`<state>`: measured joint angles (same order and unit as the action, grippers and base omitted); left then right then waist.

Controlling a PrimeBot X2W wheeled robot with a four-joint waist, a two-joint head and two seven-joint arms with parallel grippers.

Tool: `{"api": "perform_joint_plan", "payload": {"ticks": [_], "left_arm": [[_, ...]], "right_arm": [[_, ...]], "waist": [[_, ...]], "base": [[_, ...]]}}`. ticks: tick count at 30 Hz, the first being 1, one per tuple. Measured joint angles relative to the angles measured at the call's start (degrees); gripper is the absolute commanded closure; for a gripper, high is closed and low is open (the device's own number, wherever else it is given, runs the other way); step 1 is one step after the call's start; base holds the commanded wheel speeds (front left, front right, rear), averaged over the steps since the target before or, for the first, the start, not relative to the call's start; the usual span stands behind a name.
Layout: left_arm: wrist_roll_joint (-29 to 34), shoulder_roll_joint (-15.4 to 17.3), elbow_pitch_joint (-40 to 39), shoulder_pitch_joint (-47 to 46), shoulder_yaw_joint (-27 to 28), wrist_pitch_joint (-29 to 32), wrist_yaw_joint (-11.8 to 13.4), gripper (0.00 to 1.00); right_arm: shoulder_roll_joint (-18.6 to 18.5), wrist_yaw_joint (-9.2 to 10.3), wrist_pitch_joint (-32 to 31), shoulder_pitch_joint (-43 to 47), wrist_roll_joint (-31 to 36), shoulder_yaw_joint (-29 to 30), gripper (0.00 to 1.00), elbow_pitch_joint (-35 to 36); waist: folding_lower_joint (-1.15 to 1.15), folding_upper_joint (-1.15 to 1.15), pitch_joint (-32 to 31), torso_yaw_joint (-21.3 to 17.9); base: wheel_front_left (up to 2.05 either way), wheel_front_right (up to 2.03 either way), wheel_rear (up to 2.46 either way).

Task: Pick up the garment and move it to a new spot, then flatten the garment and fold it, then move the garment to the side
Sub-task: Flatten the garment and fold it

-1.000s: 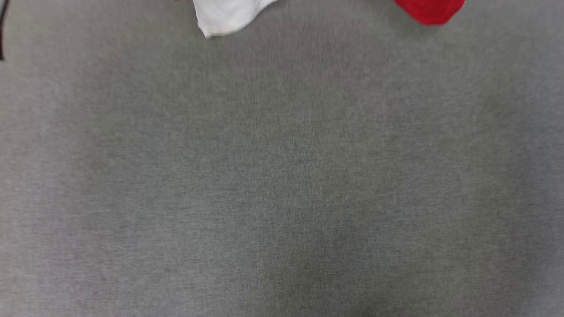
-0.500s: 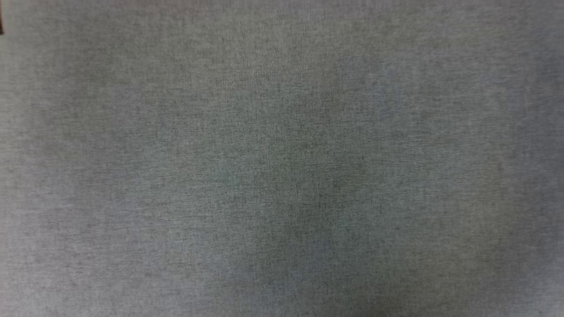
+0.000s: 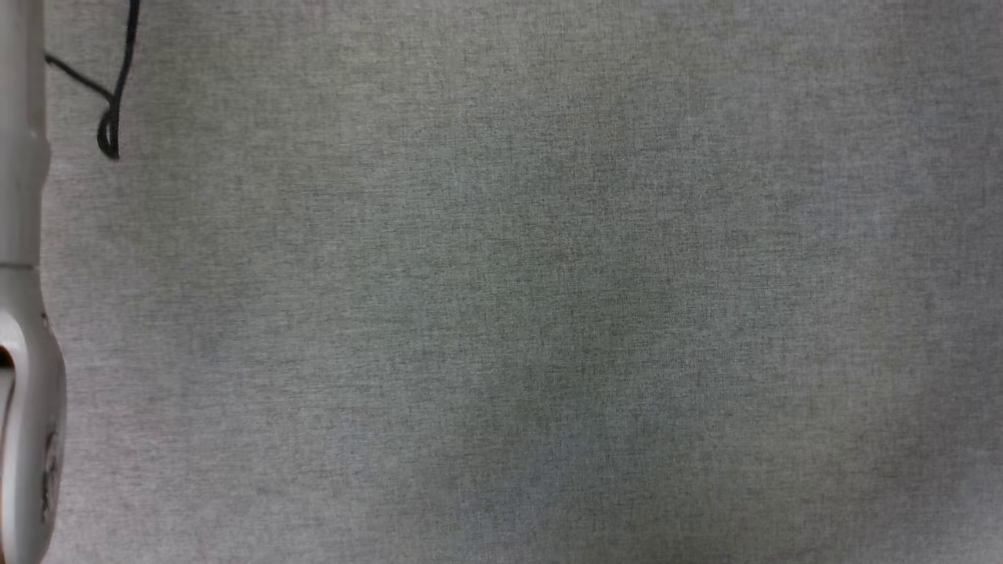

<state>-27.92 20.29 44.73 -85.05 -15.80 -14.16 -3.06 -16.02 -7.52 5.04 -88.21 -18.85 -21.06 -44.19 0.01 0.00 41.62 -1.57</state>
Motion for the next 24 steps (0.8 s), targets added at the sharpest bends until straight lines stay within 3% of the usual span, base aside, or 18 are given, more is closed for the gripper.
{"api": "perform_joint_plan", "payload": {"ticks": [10,24], "left_arm": [[-5.3,-0.3,2.6,14.1,1.7,-0.7,-3.9,1.00],[-6.4,-1.6,-7.8,52.0,5.4,-0.8,-4.2,1.00]], "right_arm": [[-2.4,0.00,3.1,13.3,-6.2,-4.8,1.00,-3.0],[-8.2,-0.01,2.9,45.6,-18.7,-8.3,1.00,2.4]], "waist": [[-0.01,0.00,-5.7,1.2],[-0.02,0.00,-23.8,2.4]], "base": [[0.00,0.00,0.00],[0.00,0.00,0.00]]}}
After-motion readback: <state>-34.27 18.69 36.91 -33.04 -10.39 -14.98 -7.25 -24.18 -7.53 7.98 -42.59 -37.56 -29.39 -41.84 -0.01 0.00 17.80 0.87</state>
